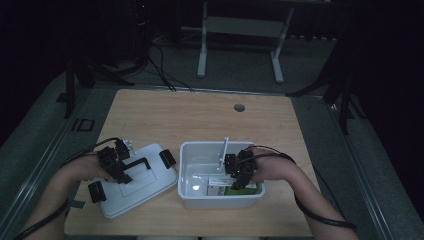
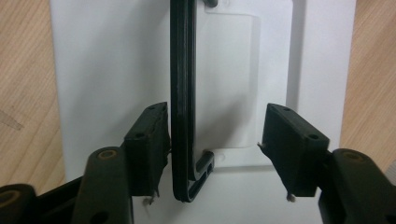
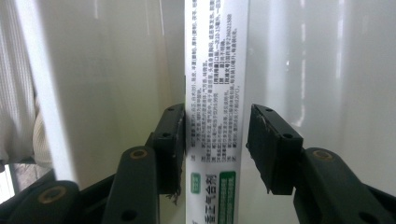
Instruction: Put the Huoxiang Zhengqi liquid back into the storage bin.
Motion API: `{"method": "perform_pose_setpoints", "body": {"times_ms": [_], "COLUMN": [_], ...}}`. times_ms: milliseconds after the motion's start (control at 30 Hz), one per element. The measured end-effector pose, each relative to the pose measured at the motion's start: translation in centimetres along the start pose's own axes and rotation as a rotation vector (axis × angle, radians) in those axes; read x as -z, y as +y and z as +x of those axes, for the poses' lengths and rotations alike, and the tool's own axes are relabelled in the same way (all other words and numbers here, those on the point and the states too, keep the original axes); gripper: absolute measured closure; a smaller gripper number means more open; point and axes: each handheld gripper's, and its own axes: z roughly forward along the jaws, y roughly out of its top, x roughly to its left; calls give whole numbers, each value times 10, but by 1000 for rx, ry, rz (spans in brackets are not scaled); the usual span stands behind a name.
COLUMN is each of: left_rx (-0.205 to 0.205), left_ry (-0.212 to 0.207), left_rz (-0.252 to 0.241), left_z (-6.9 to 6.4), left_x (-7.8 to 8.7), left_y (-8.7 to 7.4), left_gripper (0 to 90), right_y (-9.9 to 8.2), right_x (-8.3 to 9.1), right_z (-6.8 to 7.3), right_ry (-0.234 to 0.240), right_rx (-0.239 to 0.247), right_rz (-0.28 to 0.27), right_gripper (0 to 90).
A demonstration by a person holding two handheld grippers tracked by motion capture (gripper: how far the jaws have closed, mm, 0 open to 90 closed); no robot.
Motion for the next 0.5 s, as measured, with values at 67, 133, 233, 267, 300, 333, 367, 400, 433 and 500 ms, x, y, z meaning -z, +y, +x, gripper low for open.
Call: {"method": "perform_pose_setpoints", "body": {"times_ms": [67, 133, 233, 267, 300, 333, 367, 400, 433, 500], "left_rx": [-9, -12, -10, -11, -10, -12, -15, -16, -20, -22], "left_ry": [-2, -2, -3, -3, -4, -4, -4, -5, -4, -4], "left_rz": [1, 8, 13, 15, 15, 16, 16, 16, 15, 15], "left_z": [0, -1, -2, -1, -1, -1, -1, -1, -1, -2], "left_x": [0, -1, -1, -1, -1, -1, -1, -1, -1, -1], "left_y": [1, 2, 3, 4, 4, 4, 4, 4, 4, 5], "left_gripper": [438, 443, 447, 448, 455, 458, 469, 482, 482, 495], "right_y": [-1, -2, -4, -5, -6, -7, -9, -10, -11, -15], "right_x": [5, 10, 17, 20, 23, 26, 29, 32, 35, 43], "right_z": [-1, -1, -3, -3, -3, -3, -3, -3, -3, -4], "right_ry": [-2, -3, -17, -23, -26, -29, -34, -41, -46, -58], "right_rx": [-2, -3, -9, -9, -14, -13, -13, -19, -20, -26], "right_rz": [-13, -22, -28, -37, -40, -43, -50, -53, -57, -74], "right_gripper": [548, 547, 545, 546, 546, 543, 543, 543, 540, 541]}}
